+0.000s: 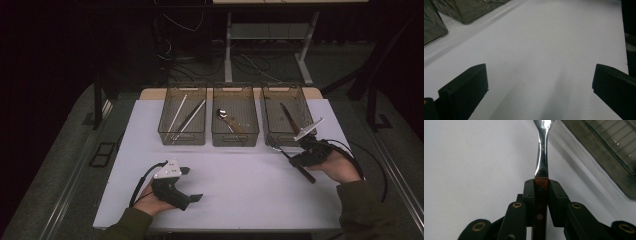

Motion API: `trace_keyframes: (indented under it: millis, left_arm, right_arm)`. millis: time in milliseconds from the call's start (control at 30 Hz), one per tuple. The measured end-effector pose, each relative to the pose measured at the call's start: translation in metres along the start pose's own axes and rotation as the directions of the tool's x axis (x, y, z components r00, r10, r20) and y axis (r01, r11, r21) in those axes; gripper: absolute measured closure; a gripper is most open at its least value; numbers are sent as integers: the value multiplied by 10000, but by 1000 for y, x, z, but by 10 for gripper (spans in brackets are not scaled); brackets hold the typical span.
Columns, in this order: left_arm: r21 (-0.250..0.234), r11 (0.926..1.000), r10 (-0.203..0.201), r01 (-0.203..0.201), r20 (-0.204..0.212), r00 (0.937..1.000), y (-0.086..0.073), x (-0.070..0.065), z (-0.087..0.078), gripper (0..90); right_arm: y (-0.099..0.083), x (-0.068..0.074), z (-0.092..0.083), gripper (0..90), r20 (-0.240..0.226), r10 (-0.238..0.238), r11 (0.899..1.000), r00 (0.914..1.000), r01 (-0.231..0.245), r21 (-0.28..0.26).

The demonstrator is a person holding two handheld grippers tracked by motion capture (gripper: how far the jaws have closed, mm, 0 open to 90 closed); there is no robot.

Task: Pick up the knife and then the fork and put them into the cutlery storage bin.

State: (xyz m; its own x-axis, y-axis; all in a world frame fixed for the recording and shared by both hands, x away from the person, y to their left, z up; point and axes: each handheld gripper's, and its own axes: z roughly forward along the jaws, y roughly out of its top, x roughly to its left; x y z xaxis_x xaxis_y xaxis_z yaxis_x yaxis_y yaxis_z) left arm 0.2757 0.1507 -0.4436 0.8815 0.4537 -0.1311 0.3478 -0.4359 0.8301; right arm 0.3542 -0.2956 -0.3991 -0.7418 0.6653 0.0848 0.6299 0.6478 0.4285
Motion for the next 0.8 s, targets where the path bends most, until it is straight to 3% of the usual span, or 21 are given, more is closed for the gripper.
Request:
trace_keyframes:
  millis: [200, 400, 533, 667, 800]
  left_arm:
    - [-24, 10000, -11, 11, -5, 10000, 0, 0, 0, 0]
    - [-43, 10000, 0, 0, 0, 10000, 0, 0, -1, 0]
    - [-38, 10000, 7, -7, 0, 10000, 0, 0, -1, 0]
    - [-39, 10000, 3, -3, 2, 10000, 0, 0, -1, 0]
    - [-46, 10000, 0, 0, 0, 10000, 0, 0, -1, 0]
  right_arm:
    - [-5, -4, -11, 776, -13, 352, 9924, 9994, -351, -1181]
    - [-9, -8, -19, 776, 38, 934, 9669, 9956, -898, -2388]
    - [-11, -10, -23, 776, 140, 1195, 9439, 9927, -1092, -3118]
    - [-12, -12, -29, 776, 239, 1537, 9146, 9878, -1331, -3818]
    - [-16, -15, -35, 776, 176, 1998, 8688, 9797, -1688, -4656]
